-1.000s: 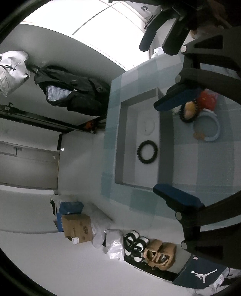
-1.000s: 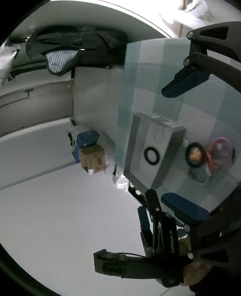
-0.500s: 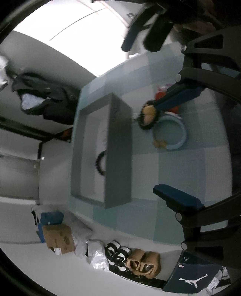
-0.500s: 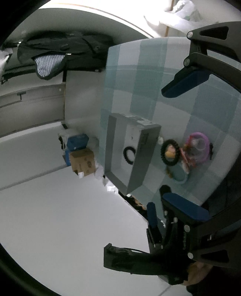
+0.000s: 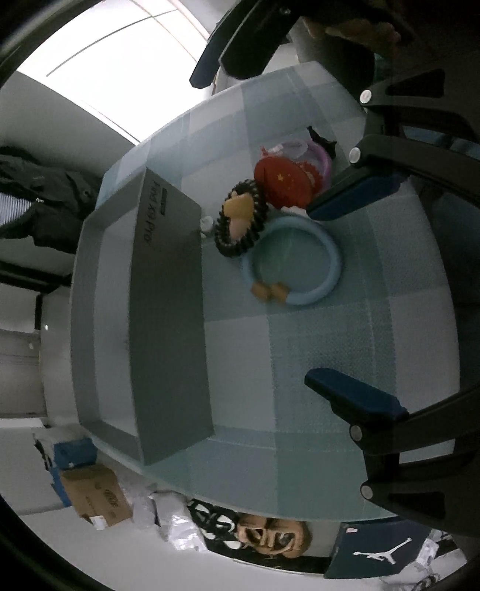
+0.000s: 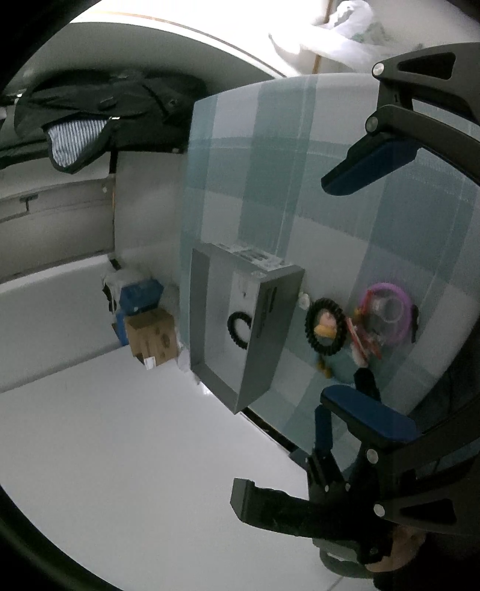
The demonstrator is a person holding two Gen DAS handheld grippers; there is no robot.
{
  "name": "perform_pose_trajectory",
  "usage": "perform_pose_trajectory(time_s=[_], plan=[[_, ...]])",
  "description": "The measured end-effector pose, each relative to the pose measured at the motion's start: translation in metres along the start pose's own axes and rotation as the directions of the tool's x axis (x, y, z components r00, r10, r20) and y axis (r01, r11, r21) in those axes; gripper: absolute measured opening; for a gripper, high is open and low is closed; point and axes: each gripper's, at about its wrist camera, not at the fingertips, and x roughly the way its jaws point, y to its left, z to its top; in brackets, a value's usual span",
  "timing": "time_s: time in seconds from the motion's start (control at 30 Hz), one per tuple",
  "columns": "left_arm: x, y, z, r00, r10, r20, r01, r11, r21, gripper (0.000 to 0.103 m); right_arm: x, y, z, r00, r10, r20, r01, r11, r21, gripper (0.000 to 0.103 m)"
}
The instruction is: Organize jewelry
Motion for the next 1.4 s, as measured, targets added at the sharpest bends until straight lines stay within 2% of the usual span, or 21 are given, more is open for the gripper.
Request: perform_pose_trajectory(time_s=[0.1, 0.43, 0.63, 0.7, 0.77, 0.83, 1.17, 1.4], plan=[[-0.001, -0.006, 0.001, 1.000, -0.021, 0.000, 0.021, 1.000, 0.018, 0.079, 0.000, -0.001, 0.000, 1.000, 0.002, -0.002, -0.002, 1.000, 0.005, 0.103], [0.006, -0.015, 0.001, 0.999, 0.038, 0.001, -0.038, 0.996, 0.084, 0.079, 0.001, -0.003, 0.000, 1.000, 0.009, -0.009, -0.009, 1.000, 0.014, 0.103], [0.009, -0.014, 0.002, 0.999, 0.048, -0.008, -0.047, 0.993, 0.109, 0.078, 0.003, -0.005, 0.000, 1.000, 0.008, -0.012, -0.008, 1.000, 0.023, 0.103], [0.009, -0.014, 0.003, 0.999, 0.053, -0.010, -0.051, 0.991, 0.124, 0.072, 0.003, -0.005, 0.001, 1.000, 0.011, -0.013, -0.010, 0.999, 0.032, 0.103], [0.009, -0.016, 0.005, 0.999, 0.047, -0.006, -0.046, 0.990, 0.134, 0.055, 0.004, -0.005, 0.001, 1.000, 0.011, -0.012, -0.011, 0.999, 0.033, 0.103], [0.009, -0.016, 0.006, 0.999, 0.043, -0.006, -0.042, 0.989, 0.140, 0.052, 0.004, -0.004, 0.002, 1.000, 0.010, -0.012, -0.009, 0.999, 0.033, 0.103], [0.003, 0.001, 0.007, 0.999, -0.023, -0.029, 0.025, 0.997, 0.068, 0.051, 0.014, -0.004, 0.006, 0.999, 0.025, -0.032, -0.023, 0.998, 0.064, 0.103], [-0.015, 0.015, 0.008, 0.998, -0.059, 0.000, 0.059, 0.998, 0.017, 0.051, 0.024, -0.008, 0.004, 0.996, 0.074, -0.058, -0.068, 0.993, 0.100, 0.103]])
